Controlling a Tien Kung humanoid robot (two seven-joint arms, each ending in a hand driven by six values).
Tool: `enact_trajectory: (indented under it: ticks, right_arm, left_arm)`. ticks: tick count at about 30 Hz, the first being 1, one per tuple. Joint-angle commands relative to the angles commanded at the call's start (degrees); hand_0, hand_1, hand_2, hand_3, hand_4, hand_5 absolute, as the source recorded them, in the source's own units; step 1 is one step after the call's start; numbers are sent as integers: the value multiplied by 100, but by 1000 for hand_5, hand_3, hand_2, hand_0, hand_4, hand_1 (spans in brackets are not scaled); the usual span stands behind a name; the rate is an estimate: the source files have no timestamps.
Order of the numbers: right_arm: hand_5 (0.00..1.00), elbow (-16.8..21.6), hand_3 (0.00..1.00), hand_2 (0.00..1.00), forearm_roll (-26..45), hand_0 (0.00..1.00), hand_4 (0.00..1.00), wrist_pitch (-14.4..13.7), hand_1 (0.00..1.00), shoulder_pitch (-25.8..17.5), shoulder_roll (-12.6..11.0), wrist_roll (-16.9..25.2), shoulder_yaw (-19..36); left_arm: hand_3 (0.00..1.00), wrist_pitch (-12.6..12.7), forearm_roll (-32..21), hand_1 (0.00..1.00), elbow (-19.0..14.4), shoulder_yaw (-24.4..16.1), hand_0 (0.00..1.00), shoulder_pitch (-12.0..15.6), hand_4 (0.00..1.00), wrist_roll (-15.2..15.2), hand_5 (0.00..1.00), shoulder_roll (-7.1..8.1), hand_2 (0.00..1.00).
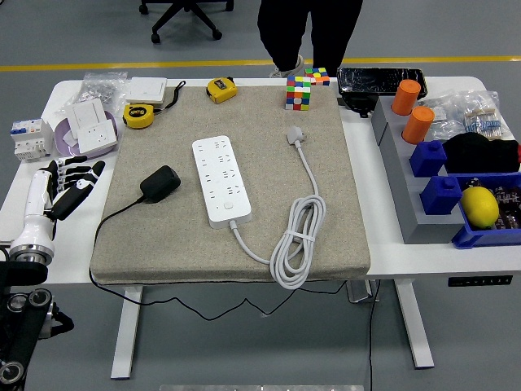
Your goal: Pick up the plug,place it near the board,insert it into the board,press the button
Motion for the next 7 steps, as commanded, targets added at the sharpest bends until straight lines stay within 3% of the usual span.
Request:
enact_trajectory:
  ticks: [7]
  right_arm:
    - [602,0,537,612,-80,624,870,9,584,-39,22,1,14]
  left_arm:
    - [678,-4,92,669,17,-11,672,9,933,16,605,4,643]
